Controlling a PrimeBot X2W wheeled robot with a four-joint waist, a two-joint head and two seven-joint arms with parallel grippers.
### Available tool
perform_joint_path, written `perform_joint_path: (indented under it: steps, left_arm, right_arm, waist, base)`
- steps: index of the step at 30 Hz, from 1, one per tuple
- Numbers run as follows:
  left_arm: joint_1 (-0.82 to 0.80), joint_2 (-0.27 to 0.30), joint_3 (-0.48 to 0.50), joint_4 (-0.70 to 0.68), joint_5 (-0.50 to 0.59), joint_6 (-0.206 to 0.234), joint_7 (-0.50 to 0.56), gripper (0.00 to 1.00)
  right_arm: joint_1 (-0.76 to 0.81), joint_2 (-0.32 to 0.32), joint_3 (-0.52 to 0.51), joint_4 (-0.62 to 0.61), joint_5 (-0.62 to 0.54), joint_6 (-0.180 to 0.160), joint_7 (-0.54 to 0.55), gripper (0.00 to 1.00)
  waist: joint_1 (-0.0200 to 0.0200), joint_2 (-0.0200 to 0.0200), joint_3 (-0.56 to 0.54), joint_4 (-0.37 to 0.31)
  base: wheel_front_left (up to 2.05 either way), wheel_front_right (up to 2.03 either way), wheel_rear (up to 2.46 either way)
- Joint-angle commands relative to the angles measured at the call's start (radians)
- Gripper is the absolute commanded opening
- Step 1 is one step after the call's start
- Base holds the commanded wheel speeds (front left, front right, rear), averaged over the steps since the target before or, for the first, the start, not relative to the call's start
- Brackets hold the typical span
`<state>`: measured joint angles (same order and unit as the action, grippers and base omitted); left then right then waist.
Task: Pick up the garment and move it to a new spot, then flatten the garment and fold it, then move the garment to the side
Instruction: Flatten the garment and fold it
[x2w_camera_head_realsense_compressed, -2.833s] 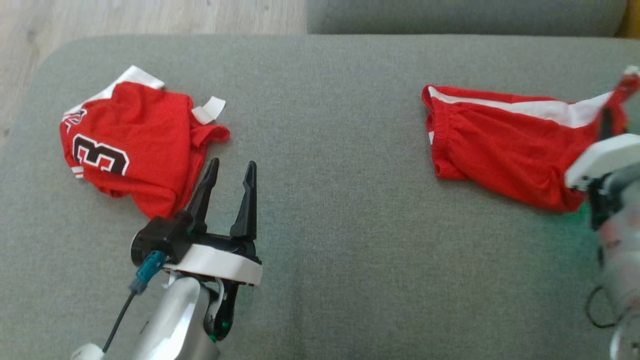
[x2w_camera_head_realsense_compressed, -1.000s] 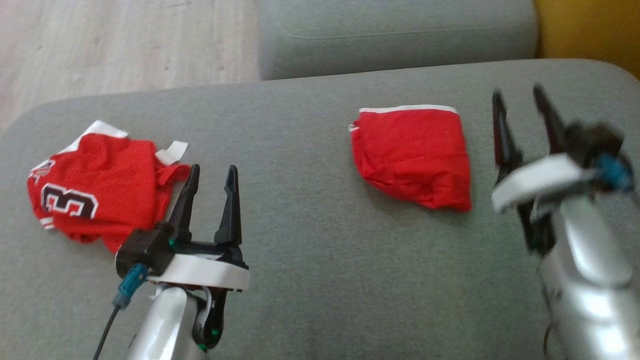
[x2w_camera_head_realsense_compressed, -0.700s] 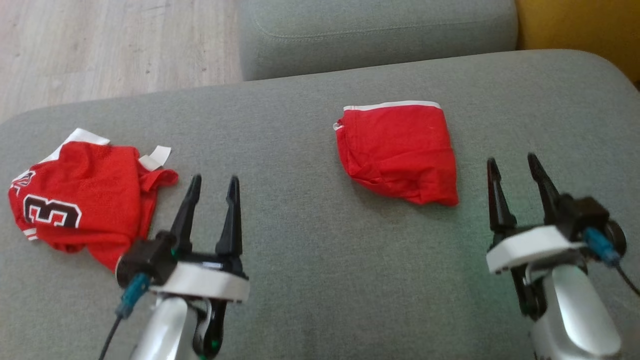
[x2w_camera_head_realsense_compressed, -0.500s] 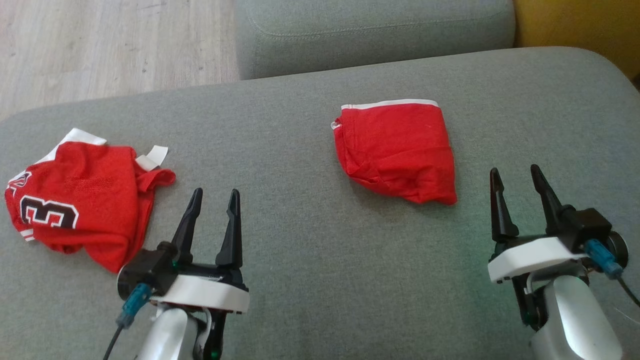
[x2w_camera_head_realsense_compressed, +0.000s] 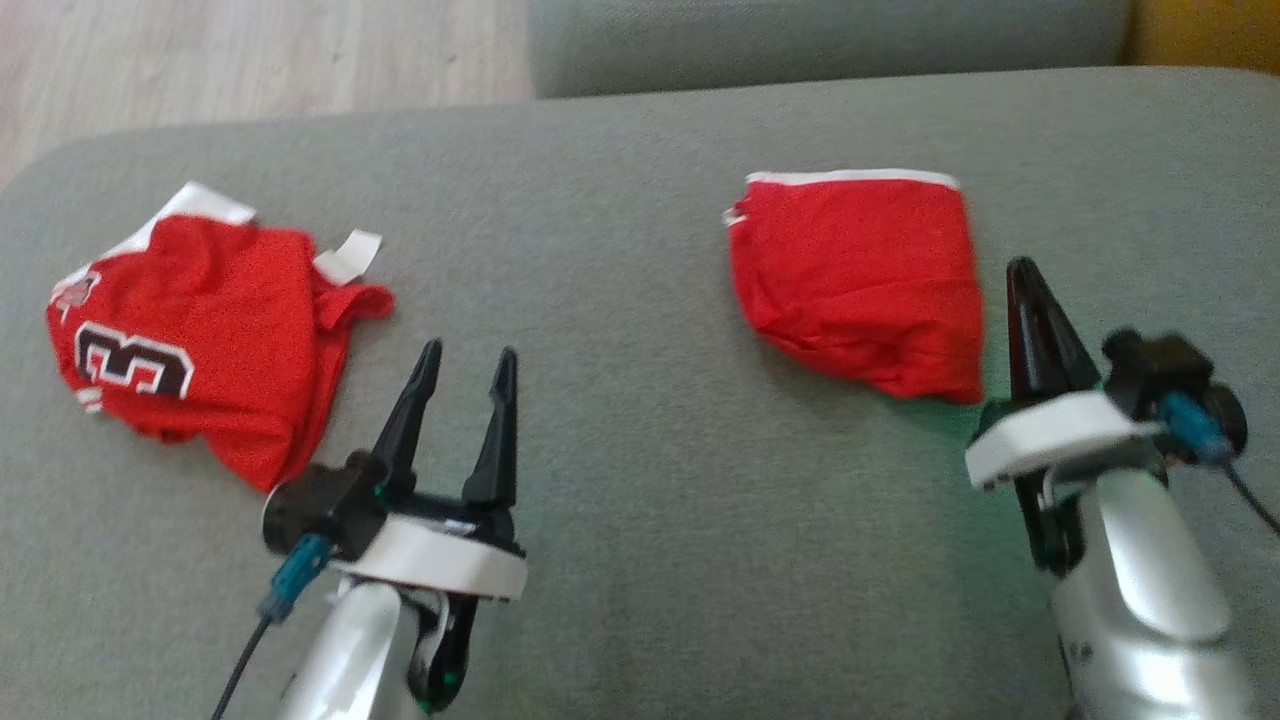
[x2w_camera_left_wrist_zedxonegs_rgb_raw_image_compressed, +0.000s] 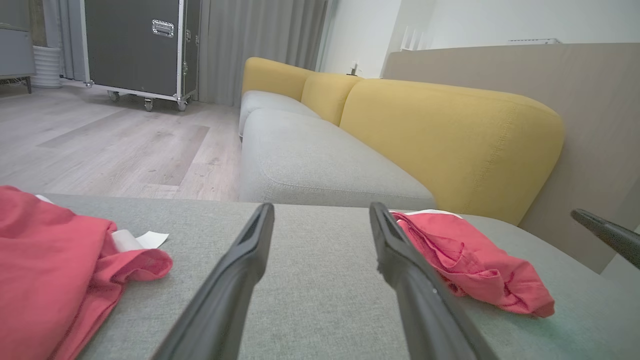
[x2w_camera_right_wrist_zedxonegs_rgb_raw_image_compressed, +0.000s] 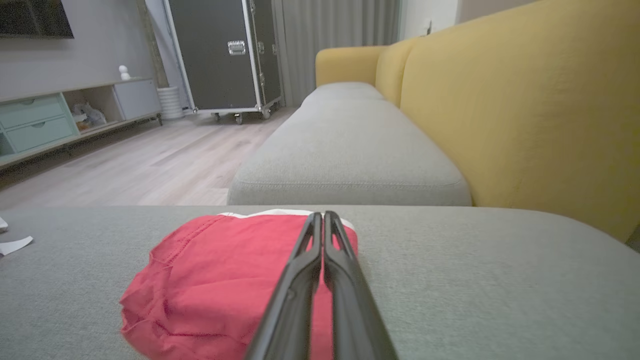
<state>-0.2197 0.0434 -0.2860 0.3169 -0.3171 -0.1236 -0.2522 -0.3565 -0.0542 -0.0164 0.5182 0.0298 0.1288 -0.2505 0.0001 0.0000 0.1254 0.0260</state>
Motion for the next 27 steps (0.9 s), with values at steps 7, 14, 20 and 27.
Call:
perform_joint_path:
  steps: [7, 14, 20, 27]
  left_arm:
    - [-0.098, 0.007, -0.026, -0.034, -0.017, -0.004, -0.01, 1.0]
    - [-0.124, 0.007, -0.056, -0.028, -0.035, -0.002, -0.01, 1.0]
    - [-0.128, 0.007, -0.053, -0.026, -0.041, 0.006, -0.01, 1.0]
    - [-0.128, 0.007, -0.057, -0.029, -0.046, 0.01, -0.01, 1.0]
  right_arm:
    - [-0.247, -0.033, -0.065, 0.231, -0.053, 0.002, 0.03, 0.0]
    - [-0.344, -0.069, -0.14, 0.509, -0.128, 0.002, 0.062, 0.0]
    - [-0.399, -0.04, -0.132, 0.545, -0.158, 0.002, -0.001, 0.0]
    - [-0.418, 0.001, -0.005, 0.511, -0.129, 0.002, -0.011, 0.0]
  waist:
    - [-0.0001, 0.0, 0.108, 0.132]
    - [-0.0001, 0.0, 0.131, 0.193]
    - [-0.0001, 0.0, 0.122, 0.195]
    - [-0.0001, 0.0, 0.113, 0.19]
  base:
    - [0.0, 0.0, 0.0]
    - [0.0, 0.0, 0.0]
    - [0.0, 0.0, 0.0]
    - [0.0, 0.0, 0.0]
